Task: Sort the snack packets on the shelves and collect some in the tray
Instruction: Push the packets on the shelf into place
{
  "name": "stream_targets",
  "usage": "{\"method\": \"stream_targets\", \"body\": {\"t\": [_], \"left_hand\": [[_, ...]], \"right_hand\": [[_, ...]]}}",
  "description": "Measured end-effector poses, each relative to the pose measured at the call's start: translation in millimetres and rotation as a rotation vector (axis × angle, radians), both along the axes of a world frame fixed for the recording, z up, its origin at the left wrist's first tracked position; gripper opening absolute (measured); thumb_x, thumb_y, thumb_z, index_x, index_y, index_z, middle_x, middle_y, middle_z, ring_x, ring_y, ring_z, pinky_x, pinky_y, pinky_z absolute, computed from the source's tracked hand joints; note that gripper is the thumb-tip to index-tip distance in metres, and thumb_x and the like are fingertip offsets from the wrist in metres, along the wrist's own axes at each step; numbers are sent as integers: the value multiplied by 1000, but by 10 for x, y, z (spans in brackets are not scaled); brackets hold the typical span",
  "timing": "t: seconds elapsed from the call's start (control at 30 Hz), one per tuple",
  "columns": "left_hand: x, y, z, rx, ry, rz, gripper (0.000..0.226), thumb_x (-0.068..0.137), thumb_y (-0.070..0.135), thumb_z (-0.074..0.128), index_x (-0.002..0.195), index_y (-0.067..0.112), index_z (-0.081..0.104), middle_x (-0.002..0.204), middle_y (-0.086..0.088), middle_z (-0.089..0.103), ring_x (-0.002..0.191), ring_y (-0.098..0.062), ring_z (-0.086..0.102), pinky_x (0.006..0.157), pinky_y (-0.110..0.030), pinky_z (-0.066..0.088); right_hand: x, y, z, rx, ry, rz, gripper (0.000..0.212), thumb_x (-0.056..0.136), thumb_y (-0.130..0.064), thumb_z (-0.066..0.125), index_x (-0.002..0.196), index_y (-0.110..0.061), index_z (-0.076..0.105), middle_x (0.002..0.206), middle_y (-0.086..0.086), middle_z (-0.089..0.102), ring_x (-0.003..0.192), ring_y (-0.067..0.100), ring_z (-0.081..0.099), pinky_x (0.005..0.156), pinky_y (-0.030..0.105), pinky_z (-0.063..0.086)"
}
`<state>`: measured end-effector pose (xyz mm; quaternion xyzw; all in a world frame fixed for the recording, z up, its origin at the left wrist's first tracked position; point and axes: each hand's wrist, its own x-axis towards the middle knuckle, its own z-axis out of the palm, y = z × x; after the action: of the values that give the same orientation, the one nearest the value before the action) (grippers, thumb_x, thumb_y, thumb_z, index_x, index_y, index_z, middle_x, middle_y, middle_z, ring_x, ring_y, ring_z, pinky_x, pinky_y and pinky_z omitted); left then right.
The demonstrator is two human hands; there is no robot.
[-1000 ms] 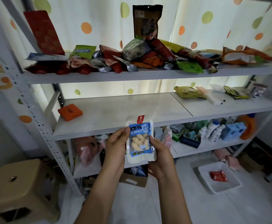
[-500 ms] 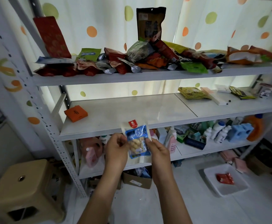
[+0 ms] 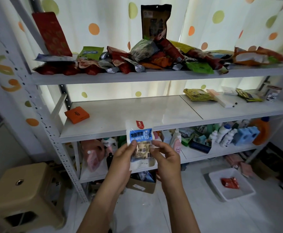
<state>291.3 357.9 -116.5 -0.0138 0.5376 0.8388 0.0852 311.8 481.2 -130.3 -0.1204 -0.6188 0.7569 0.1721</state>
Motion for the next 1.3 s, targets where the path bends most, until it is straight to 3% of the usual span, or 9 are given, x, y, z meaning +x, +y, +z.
{"method": "stream_targets", "body": {"t": [0.1,0.27,0.53,0.7,0.9,1.03,1.1,1.2,1.3], "left_hand": [[31,51,-39,-43,-17,3,19,95,28,55,97,23,73,99,-8,75,89,-22,73,77,-36,54],[40,77,-109,-117,-23,-24,20,96,32,53,97,27,72,98,-5,76,91,-23,72,84,-43,55],[23,102,-118,-237,49,-36,24,99,32,50,106,20,69,94,-1,76,85,-16,73,64,-23,55],[35,131,-169,-278,78,-40,17,98,23,53,103,21,69,96,-2,76,87,-15,72,68,-22,56],[-41,307,-209,-331,142,60,29,88,0,64,105,22,56,104,-2,66,82,-6,68,60,-13,51],[-65,406,-289,-556,276,182,26,87,7,65,90,30,54,100,0,63,89,-13,65,69,-28,55],[-87,446,-253,-599,357,139,19,90,11,62,93,30,61,102,4,64,92,-10,64,74,-24,54],[-86,504,-127,-467,314,-21,13,93,26,61,105,31,65,105,11,68,92,-2,65,70,-10,50],[-142,493,-124,-417,298,-155,31,85,40,70,115,40,62,115,15,68,105,1,63,81,-16,51]], "right_hand": [[21,59,-56,-51,-70,-31,26,85,-10,73,101,-31,73,106,3,72,103,30,68,87,55,56],[97,173,-64,-118,-102,26,21,85,-2,71,100,-17,73,98,11,75,96,34,70,89,57,55],[136,268,-35,-135,-118,132,18,88,3,65,99,-9,72,100,18,74,99,42,68,90,64,51],[102,261,-98,-106,-133,22,22,87,6,65,85,-15,71,86,9,76,85,30,71,85,59,55],[65,377,-199,-148,-171,-79,18,87,-1,68,93,-16,73,96,9,76,94,33,72,87,59,55],[67,422,-223,-295,-134,31,19,90,-4,63,107,-12,68,110,15,72,107,43,65,88,55,50],[68,405,-153,-298,-91,105,19,93,-16,62,111,-14,69,114,16,70,108,37,64,87,50,48],[58,392,-32,-193,-71,168,31,101,-33,47,115,-20,71,117,6,71,113,21,64,93,40,48],[29,410,29,-153,-41,188,44,100,-41,36,117,-21,71,120,-4,70,117,11,62,101,35,44]]}}
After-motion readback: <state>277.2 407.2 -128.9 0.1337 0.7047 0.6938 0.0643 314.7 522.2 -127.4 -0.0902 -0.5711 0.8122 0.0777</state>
